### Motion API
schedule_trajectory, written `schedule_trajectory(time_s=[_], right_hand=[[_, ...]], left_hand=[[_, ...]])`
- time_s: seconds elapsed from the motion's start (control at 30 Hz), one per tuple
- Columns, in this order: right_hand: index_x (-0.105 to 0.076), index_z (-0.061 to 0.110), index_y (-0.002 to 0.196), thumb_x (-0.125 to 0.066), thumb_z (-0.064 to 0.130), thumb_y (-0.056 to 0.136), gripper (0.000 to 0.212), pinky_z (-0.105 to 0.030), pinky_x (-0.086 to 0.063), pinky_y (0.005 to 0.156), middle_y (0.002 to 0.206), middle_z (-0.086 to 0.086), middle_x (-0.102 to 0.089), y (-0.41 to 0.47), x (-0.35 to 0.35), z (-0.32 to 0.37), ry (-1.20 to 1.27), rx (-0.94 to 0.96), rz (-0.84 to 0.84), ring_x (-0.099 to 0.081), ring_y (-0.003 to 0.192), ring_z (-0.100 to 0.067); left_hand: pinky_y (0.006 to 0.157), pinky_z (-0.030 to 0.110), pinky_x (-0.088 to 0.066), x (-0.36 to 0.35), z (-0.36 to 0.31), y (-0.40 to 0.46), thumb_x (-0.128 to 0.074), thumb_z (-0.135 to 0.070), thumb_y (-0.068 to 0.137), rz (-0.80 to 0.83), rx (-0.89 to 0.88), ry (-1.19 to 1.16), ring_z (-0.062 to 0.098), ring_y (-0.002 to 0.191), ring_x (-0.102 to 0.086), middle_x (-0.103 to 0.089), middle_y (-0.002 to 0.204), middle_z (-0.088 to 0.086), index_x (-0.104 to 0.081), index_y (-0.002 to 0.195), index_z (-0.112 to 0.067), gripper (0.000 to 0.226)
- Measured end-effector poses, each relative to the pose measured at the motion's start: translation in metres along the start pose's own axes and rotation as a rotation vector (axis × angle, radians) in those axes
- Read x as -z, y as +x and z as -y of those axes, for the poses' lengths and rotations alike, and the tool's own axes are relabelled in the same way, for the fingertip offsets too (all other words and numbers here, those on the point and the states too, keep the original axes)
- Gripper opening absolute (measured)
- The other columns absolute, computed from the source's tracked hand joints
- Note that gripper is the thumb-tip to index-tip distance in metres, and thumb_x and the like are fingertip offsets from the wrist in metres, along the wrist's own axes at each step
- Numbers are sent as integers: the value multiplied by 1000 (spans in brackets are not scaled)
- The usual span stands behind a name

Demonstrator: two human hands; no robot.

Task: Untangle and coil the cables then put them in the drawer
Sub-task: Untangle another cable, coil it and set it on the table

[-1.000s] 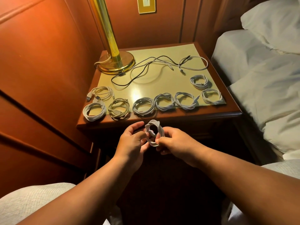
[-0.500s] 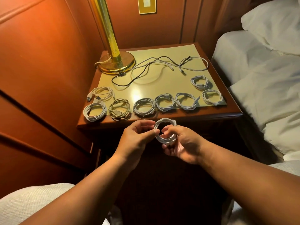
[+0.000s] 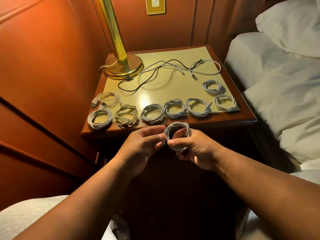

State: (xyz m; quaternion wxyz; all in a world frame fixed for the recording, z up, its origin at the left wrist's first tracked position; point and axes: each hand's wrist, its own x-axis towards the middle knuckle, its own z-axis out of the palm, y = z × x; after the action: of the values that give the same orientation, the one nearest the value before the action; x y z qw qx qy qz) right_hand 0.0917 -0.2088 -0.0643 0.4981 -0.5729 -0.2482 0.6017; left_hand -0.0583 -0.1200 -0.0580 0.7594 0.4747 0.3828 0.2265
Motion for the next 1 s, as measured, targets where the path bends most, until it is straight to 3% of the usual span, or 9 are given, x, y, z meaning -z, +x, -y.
schedule_trajectory(time_s=[0.13,0.33,0.43,0.6,0.83,1.0], right_hand=[[-59,16,75,-74,7,81,19,-26,-45,56,68,-1,-61,-1,2,1,-8,-25,41,-55,60,-12],[-51,18,84,-80,15,73,30,-28,-44,58,68,0,-58,-1,3,-2,-7,-40,99,-53,61,-11],[-52,19,78,-81,18,68,31,-29,-43,60,70,-1,-57,-3,3,-1,-32,-40,135,-54,60,-10],[-51,18,76,-78,15,71,28,-29,-41,60,62,3,-59,-3,4,-3,23,-31,160,-52,57,-9],[-56,17,86,-75,22,74,23,-26,-44,59,69,2,-60,-1,3,-4,94,-49,217,-52,58,-10],[-62,15,87,-74,22,75,19,-28,-45,60,79,-4,-62,0,3,-4,99,-48,252,-55,61,-11]], left_hand=[[63,16,-52,1,-2,-1,-60,3,82,75,135,-104,10,78,-67,-74,92,9,-77,96,-6,23],[67,14,-53,1,-6,-3,-61,-3,77,179,240,-215,11,84,-62,-69,95,11,-64,117,7,41],[62,14,-54,1,-6,-6,-62,-6,81,229,269,-226,12,83,-59,-66,96,11,-59,126,7,47],[68,22,-56,0,-2,-7,-67,-15,80,224,218,-138,16,81,-61,-66,93,9,-64,118,-4,39],[64,18,-53,-6,0,-10,-73,-18,81,234,101,-134,14,78,-62,-68,83,5,-74,92,-15,11],[73,24,-52,-5,6,-9,-72,-21,76,237,50,-127,16,81,-66,-68,86,6,-73,89,-14,15]])
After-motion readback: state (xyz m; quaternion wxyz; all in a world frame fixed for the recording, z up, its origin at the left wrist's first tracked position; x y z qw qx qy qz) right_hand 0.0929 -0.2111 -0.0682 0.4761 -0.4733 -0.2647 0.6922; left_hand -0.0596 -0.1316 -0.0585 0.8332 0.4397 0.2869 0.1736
